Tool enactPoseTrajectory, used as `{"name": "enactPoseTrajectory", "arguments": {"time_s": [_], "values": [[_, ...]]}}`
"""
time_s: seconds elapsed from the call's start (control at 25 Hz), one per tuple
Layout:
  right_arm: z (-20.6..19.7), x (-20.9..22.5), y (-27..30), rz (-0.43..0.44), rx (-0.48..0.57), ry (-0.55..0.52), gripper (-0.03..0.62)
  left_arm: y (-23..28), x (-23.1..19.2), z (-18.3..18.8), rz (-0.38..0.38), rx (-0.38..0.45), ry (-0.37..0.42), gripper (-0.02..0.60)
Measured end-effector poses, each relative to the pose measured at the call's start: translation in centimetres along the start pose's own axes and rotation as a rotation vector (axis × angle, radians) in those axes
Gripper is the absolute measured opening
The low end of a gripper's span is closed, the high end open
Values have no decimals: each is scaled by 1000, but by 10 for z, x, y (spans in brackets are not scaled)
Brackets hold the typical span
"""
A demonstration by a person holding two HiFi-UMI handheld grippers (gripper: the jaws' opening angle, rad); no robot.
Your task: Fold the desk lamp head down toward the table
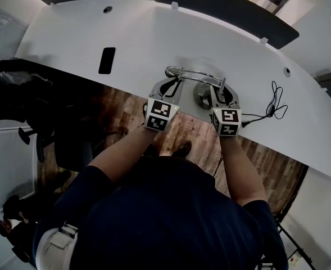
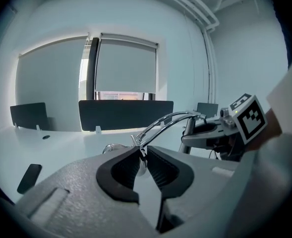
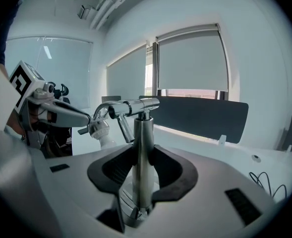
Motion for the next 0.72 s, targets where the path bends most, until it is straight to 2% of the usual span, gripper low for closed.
{"name": "enactPoseTrajectory", "arguments": {"time_s": [0.28, 0.52, 0.72], "values": [[0, 1, 1, 7, 10, 19, 135, 21, 10, -22, -43, -75, 25, 51], [0, 2, 0, -2, 20, 15, 133, 35, 22, -35, -67, -99, 46, 51], [-2, 2, 1, 6, 4, 20, 133, 41, 30, -38, -82, -112, 33, 51]]}}
Point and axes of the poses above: the fingertips, and each gripper's own axes: y forward along the fingers, x to its right, z out of its top, the point moved 10 cm from there along -y, backward along the fingers, and after that the axes turned 3 degrees about z, right-handed, at the moved point
